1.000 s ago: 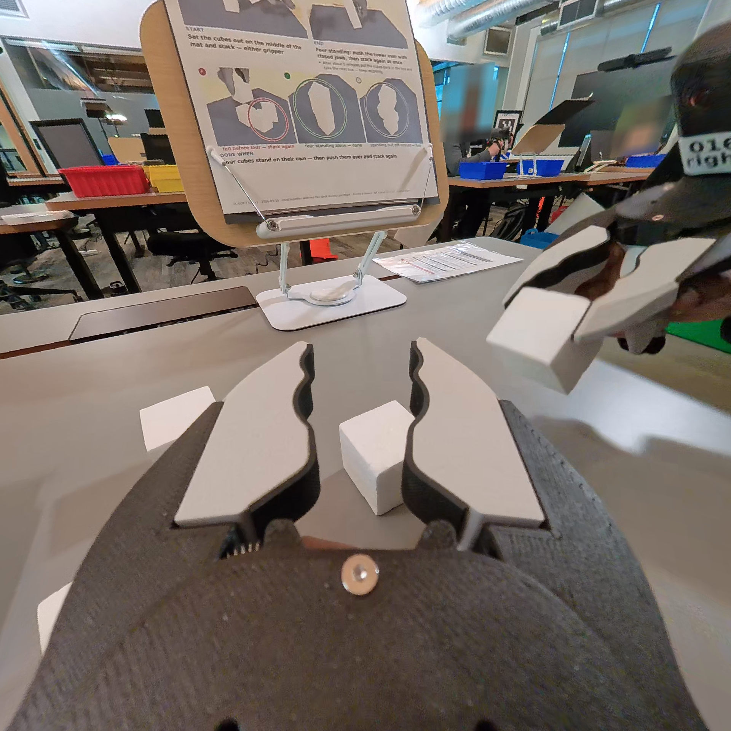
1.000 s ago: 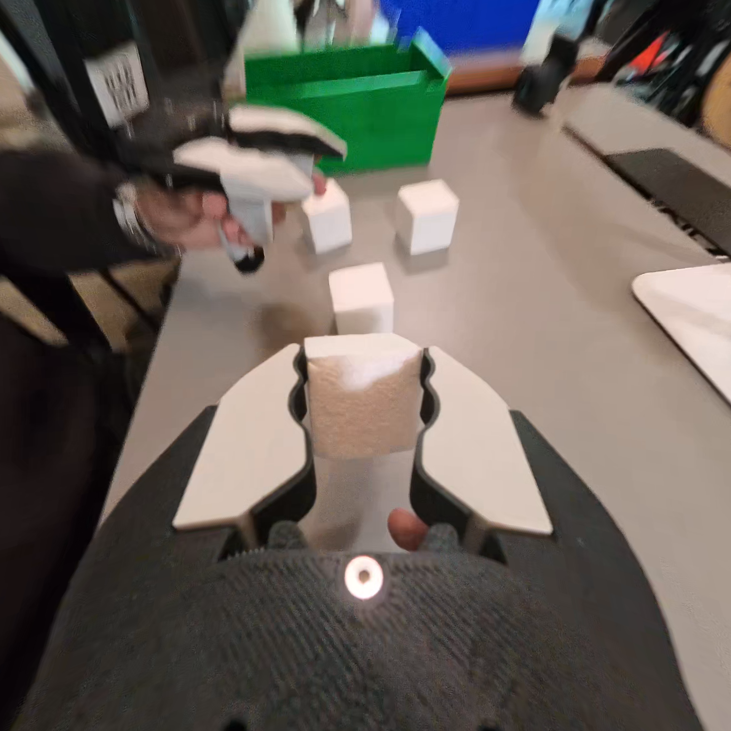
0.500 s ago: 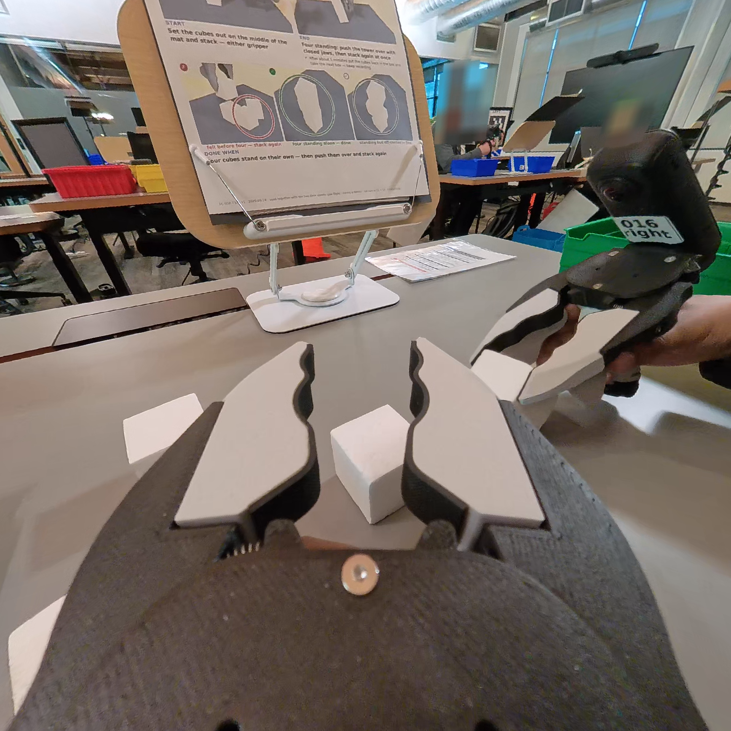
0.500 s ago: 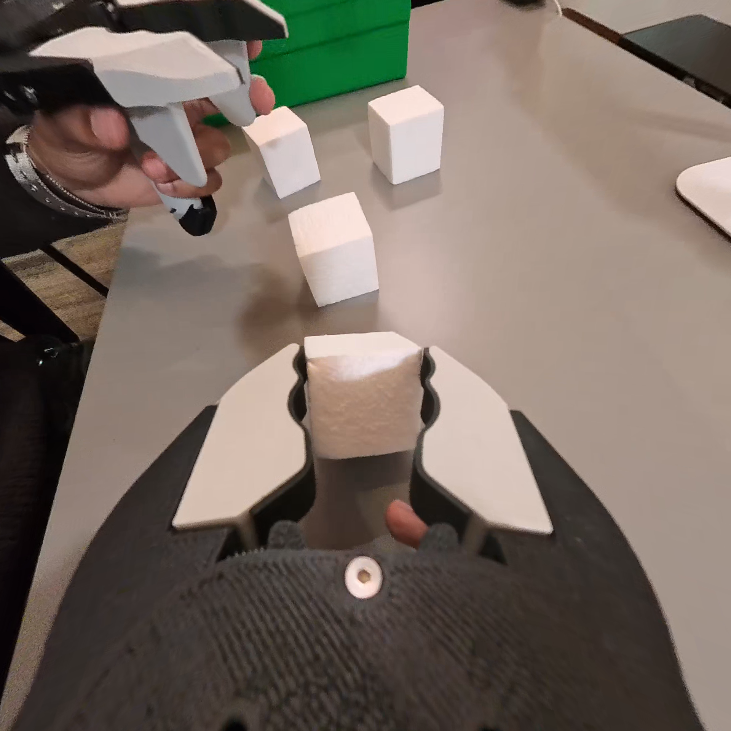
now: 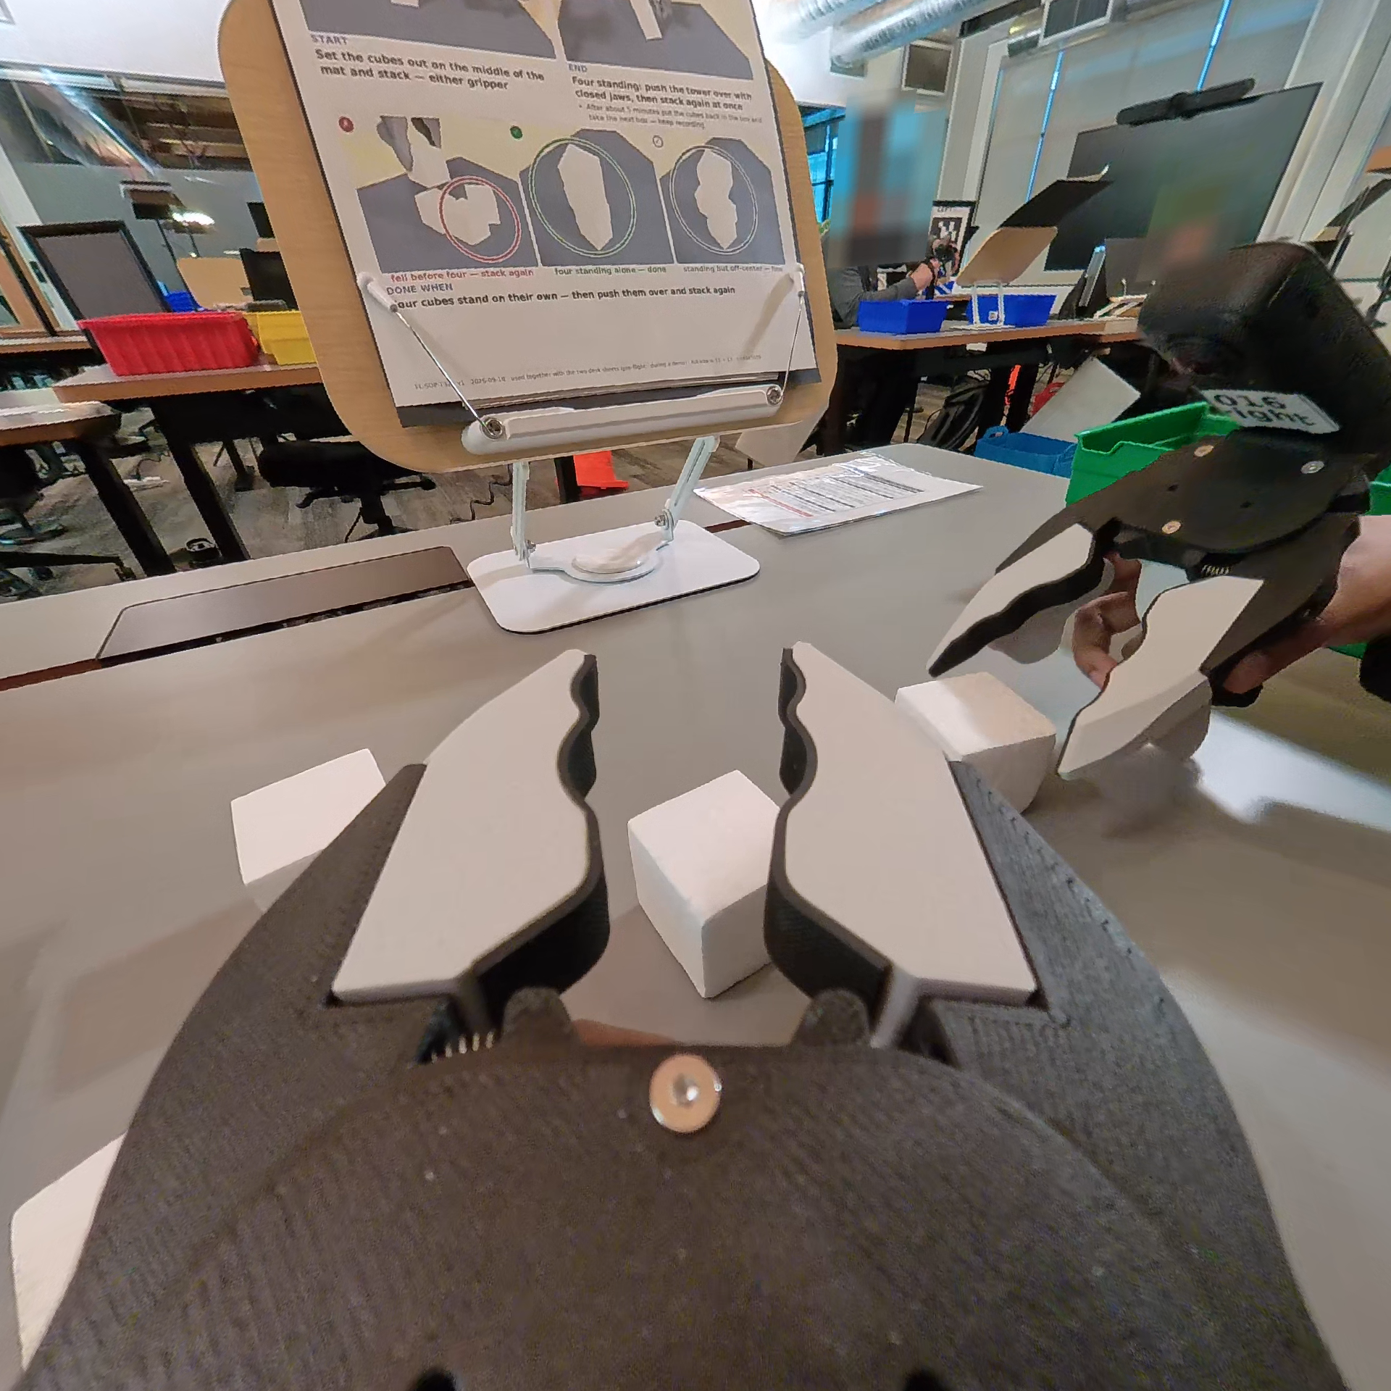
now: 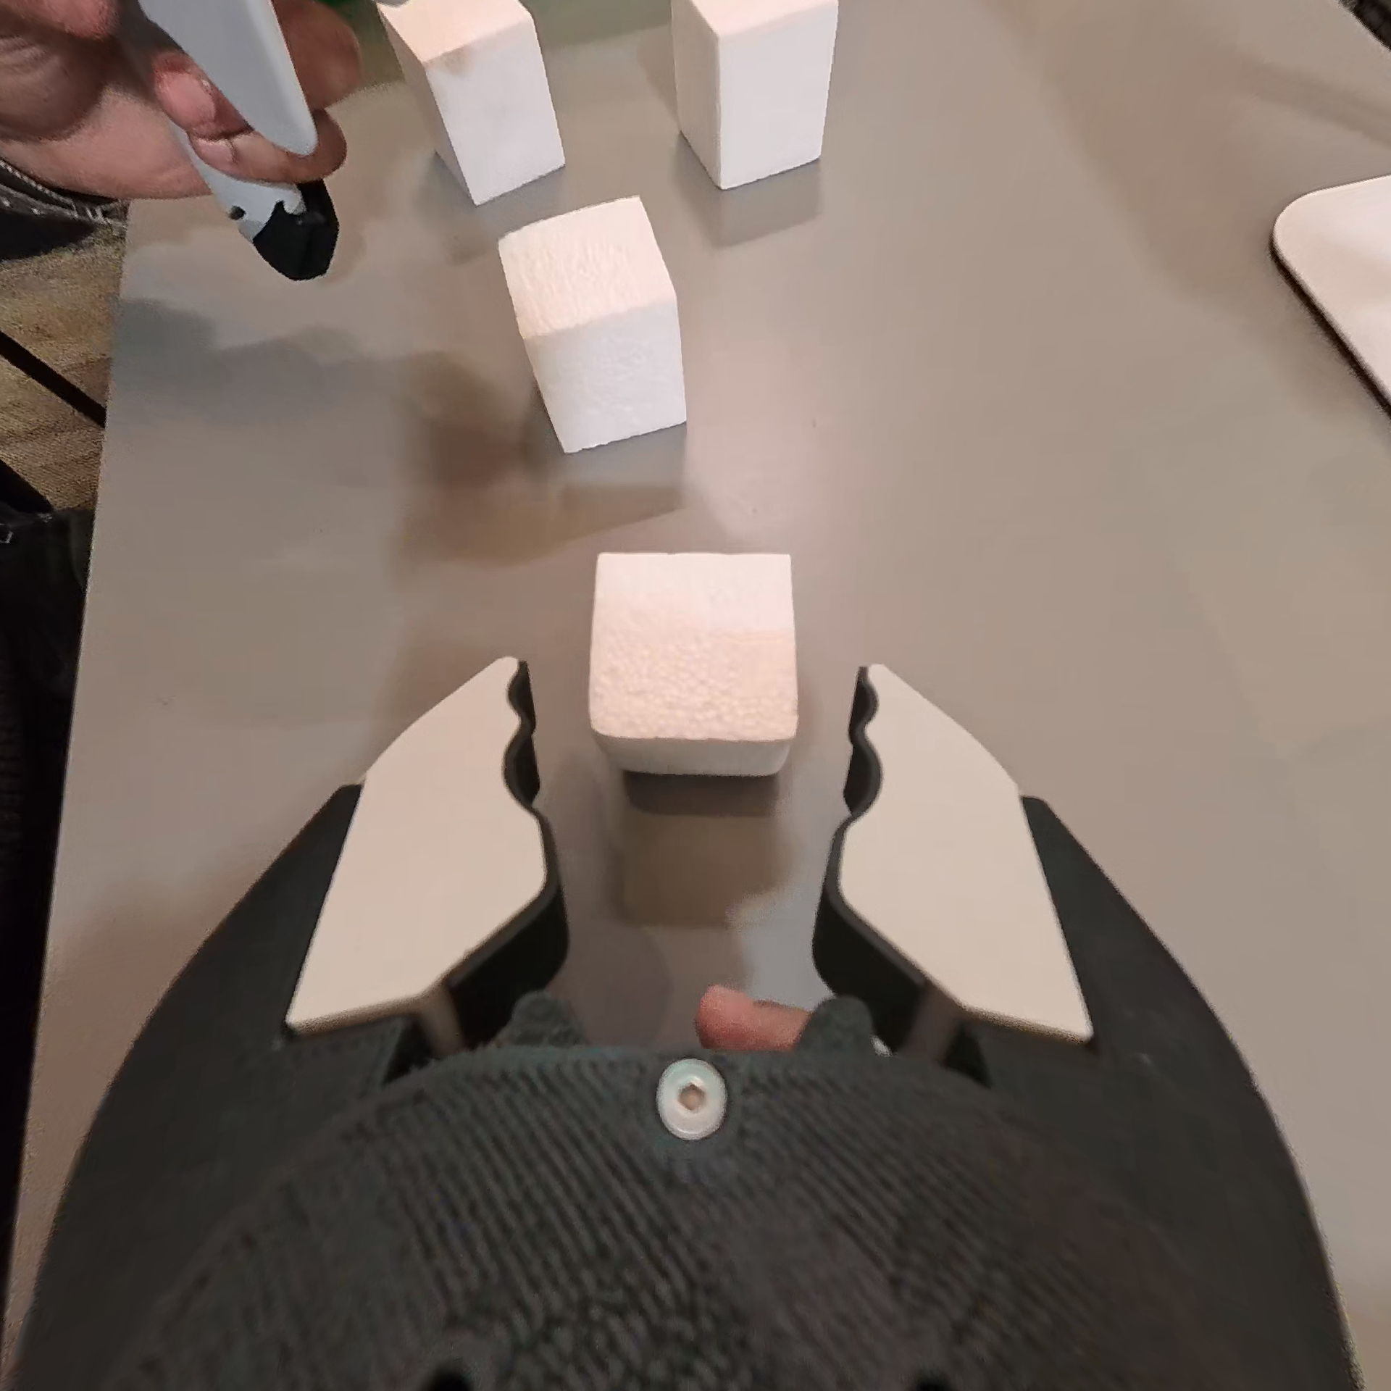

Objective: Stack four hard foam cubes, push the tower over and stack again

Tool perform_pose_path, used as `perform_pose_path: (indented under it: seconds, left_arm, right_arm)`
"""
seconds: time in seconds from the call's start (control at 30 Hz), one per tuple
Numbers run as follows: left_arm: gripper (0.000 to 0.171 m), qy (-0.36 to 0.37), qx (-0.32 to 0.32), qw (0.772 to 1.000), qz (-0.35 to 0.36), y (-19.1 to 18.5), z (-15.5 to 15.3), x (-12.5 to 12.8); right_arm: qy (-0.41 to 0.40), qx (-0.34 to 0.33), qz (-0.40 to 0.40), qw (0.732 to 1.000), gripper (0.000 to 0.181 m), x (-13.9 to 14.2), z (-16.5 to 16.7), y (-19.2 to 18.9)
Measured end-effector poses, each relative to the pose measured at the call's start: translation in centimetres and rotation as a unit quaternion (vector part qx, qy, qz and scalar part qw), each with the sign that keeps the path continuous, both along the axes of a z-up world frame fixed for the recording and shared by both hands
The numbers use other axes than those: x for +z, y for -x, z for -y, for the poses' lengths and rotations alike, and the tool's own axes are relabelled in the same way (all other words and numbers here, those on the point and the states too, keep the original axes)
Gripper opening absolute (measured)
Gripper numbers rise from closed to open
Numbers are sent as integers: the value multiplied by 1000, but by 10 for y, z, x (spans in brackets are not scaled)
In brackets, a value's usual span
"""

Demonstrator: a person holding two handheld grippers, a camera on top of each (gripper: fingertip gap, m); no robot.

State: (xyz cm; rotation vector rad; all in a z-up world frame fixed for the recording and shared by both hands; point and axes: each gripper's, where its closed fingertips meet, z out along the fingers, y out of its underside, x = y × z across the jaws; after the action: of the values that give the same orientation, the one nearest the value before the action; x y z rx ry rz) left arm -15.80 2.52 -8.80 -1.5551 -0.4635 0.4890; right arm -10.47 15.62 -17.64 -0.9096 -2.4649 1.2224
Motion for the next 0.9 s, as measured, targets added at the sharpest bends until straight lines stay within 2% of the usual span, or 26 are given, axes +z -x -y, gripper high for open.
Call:
perform_pose_path:
  seconds: [0.2,0.37,0.47,0.73,0.9]
  left_arm:
    - [47,1,-1,1000,3,1,0,-1]
    - [47,2,0,1000,4,1,0,-1]
    - [47,2,1,1000,5,1,0,-1]
    - [47,-7,3,1000,15,4,2,-1]
    - [47,-2,-2,1000,15,3,-2,-3]
  right_arm:
    - [-18,-17,14,1000,84,2,10,2]
    - [-65,-25,6,998,79,-7,-2,3]
    - [-54,-32,10,998,80,-4,-11,-1]
    - [54,-100,-24,993,88,16,-23,-14]
    - [14,-95,-38,995,90,2,-10,-9]
